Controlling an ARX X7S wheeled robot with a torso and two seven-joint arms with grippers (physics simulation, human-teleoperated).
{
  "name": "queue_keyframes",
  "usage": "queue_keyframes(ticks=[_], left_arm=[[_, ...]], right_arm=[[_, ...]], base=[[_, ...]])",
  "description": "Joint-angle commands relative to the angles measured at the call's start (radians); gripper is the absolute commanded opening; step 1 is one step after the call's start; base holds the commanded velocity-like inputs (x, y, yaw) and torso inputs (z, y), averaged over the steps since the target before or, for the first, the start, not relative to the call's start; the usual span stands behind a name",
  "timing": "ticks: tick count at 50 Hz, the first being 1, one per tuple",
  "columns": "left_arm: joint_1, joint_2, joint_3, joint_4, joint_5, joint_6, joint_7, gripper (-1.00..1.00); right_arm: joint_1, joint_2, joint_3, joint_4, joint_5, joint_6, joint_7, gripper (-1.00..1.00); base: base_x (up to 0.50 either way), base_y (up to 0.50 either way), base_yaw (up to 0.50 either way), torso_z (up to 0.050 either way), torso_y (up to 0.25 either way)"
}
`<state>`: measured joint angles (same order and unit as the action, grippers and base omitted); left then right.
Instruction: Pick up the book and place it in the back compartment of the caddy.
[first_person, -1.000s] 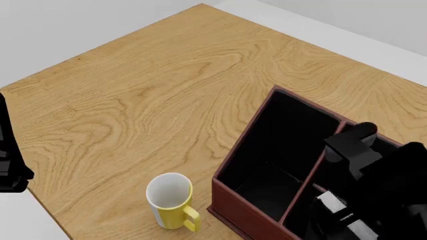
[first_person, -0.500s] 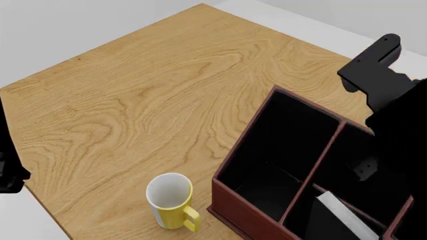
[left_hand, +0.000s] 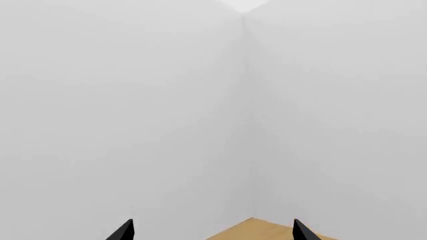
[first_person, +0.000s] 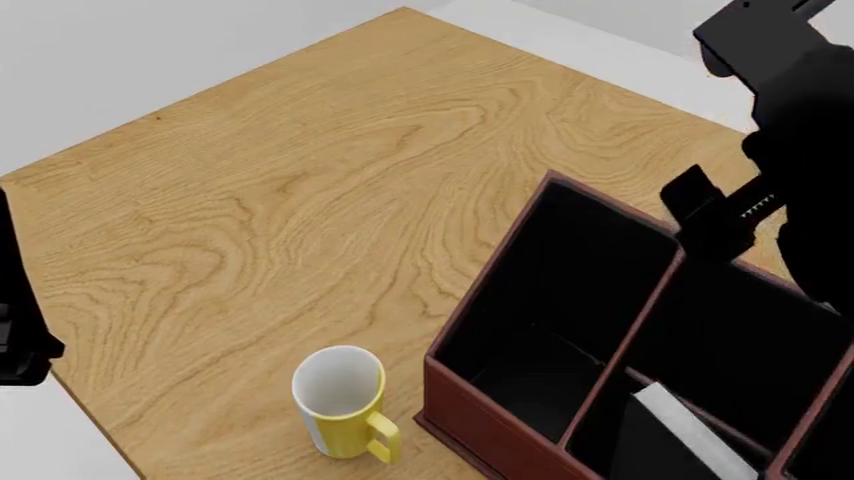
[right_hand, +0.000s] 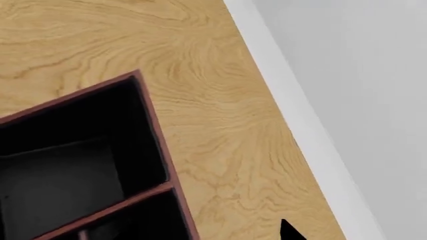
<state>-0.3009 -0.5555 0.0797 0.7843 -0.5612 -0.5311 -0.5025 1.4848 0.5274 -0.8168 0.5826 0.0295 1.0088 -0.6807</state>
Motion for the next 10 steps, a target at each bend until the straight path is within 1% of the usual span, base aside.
queue_keyframes(ticks=[1, 10], left_arm=[[-0.007, 0.0, 0.009, -0.003, -0.001, 0.002, 0.003, 1.0], [-0.006, -0.001, 0.006, -0.013, 0.001, 0.017, 0.011, 1.0]], right_arm=[[-0.042, 0.027, 0.102, -0.184, 0.026, 0.067, 0.088, 1.0], [-0.114, 0.051, 0.225, -0.41, 0.054, 0.156, 0.176, 1.0]], base=[[0.0, 0.0, 0.0, 0.0, 0.0], [0.0, 0.0, 0.0, 0.0, 0.0]])
